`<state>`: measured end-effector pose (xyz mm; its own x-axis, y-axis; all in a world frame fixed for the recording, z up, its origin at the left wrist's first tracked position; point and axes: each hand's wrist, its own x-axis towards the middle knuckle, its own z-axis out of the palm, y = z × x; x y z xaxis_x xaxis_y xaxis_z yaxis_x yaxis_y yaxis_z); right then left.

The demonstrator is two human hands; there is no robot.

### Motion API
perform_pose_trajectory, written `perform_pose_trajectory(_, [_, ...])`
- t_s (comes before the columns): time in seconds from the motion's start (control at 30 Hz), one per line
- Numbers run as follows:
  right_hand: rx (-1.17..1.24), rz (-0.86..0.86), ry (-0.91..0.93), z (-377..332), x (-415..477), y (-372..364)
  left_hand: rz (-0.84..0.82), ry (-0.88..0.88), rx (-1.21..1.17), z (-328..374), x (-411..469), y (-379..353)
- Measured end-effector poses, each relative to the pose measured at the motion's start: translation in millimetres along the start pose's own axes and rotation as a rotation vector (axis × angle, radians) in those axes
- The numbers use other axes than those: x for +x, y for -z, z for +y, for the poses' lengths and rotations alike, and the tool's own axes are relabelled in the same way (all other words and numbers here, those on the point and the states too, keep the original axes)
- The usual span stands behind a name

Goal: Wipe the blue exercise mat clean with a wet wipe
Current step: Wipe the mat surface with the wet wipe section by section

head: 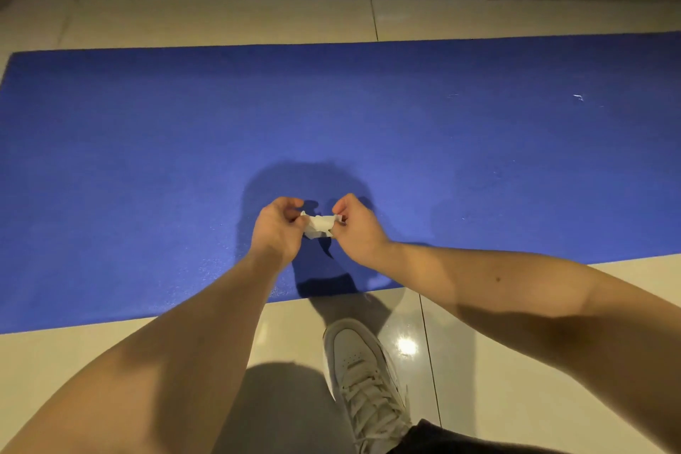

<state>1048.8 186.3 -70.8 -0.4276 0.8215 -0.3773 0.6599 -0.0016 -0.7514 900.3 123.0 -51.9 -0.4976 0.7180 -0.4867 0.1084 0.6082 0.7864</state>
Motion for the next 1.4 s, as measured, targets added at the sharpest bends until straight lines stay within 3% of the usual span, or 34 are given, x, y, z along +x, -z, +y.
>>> perform_pose_trajectory(0.3, [-0.043,0.074,-0.146,-25.7,25.5,13.8,0.088,-0.049,0.120,26.6,12.6,12.8])
perform_pose_trajectory(0.53, [0.808,-0.180,-0.475,-66.3,21.3,15.8,0.066,-0.071,0.077,34.2,19.0,19.2])
perform_pose_trajectory(0.63, [0.985,-0.234,-0.538,-68.6,20.8,18.5,0.034,-0.078,0.063,34.0,15.8,18.9])
perform_pose_trajectory(0.83, [0.910,-0.119,-0.534,-68.9,15.9,28.8,0.009,-0.100,0.035,41.2,-1.8,13.8])
perform_pose_trajectory(1.1, [0.878,-0.163,-0.462,-66.4,-3.1,52.1,0.017,-0.093,0.053,61.5,-27.6,6.9])
perform_pose_trajectory(1.4, [0.746,-0.102,-0.438,-74.4,-33.0,81.1,0.042,-0.151,0.260,92.4,-66.4,9.6])
